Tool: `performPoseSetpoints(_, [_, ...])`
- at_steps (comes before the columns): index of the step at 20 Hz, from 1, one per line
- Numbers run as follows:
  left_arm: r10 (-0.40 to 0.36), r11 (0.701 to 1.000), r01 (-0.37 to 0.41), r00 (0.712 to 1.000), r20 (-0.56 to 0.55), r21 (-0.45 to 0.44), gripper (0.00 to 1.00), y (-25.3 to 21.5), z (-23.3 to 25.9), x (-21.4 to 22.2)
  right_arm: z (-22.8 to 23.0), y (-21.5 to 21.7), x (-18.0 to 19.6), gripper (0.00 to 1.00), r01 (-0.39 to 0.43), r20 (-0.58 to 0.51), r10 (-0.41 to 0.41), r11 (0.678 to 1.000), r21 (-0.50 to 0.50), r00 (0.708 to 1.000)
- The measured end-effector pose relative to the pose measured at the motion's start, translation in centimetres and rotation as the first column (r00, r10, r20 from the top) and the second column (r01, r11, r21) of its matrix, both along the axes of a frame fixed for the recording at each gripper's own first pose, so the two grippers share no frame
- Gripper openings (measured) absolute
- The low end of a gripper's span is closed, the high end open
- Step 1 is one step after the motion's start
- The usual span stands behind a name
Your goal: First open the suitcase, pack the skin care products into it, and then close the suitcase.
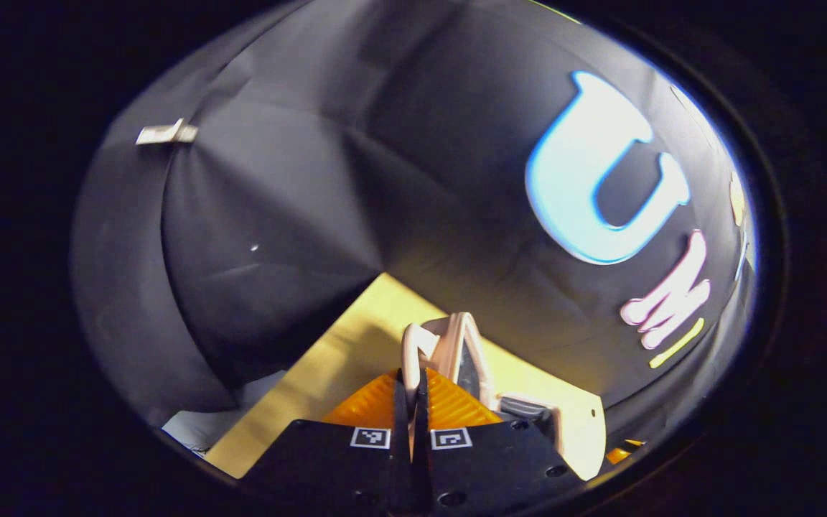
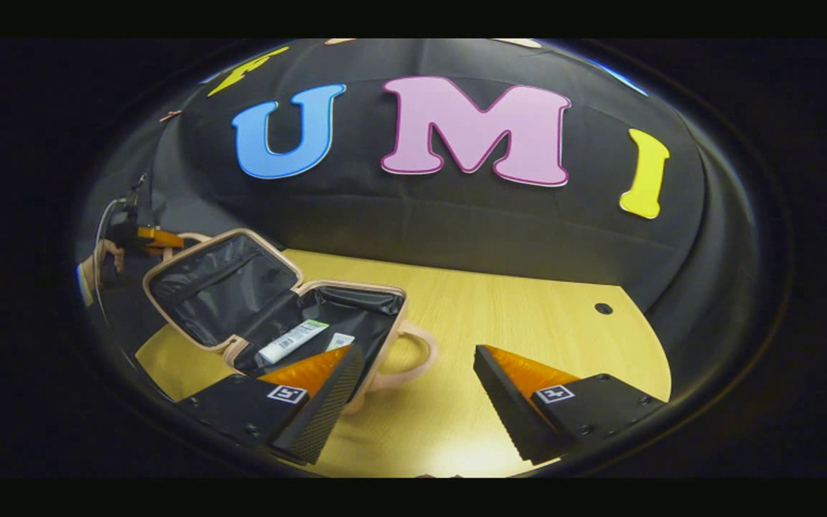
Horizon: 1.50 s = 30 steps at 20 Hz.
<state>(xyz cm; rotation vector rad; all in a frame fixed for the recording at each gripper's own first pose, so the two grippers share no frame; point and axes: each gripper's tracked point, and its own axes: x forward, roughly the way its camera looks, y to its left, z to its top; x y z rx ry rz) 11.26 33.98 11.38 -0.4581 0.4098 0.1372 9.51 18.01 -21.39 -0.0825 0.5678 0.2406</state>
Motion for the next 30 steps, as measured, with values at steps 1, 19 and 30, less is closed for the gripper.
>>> performPoseSetpoints(1, [-0.035,0.999,0.035,0.999,0.006,0.034,0.06,-2.7,1.6,-0.2,0.5,-0.5,0.2,0.98,0.001,0.012,-0.001,1.0,0.0,1.0])
performPoseSetpoints(19, [-0.249,0.95,0.272,0.957,-0.15,0.154,0.11,-46.2,-13.7,2.1,6.2,-12.8,-0.2,0.98,-0.062,0.007,0.062,0.992,0.106,0.998])
performPoseSetpoints(30, [-0.221,0.914,0.177,0.972,0.082,0.366,0.95,-47.1,-0.2,-4.3,14.5,-15.3,-3.4,0.97,0.007,0.164,-0.028,0.992,0.126,0.986])
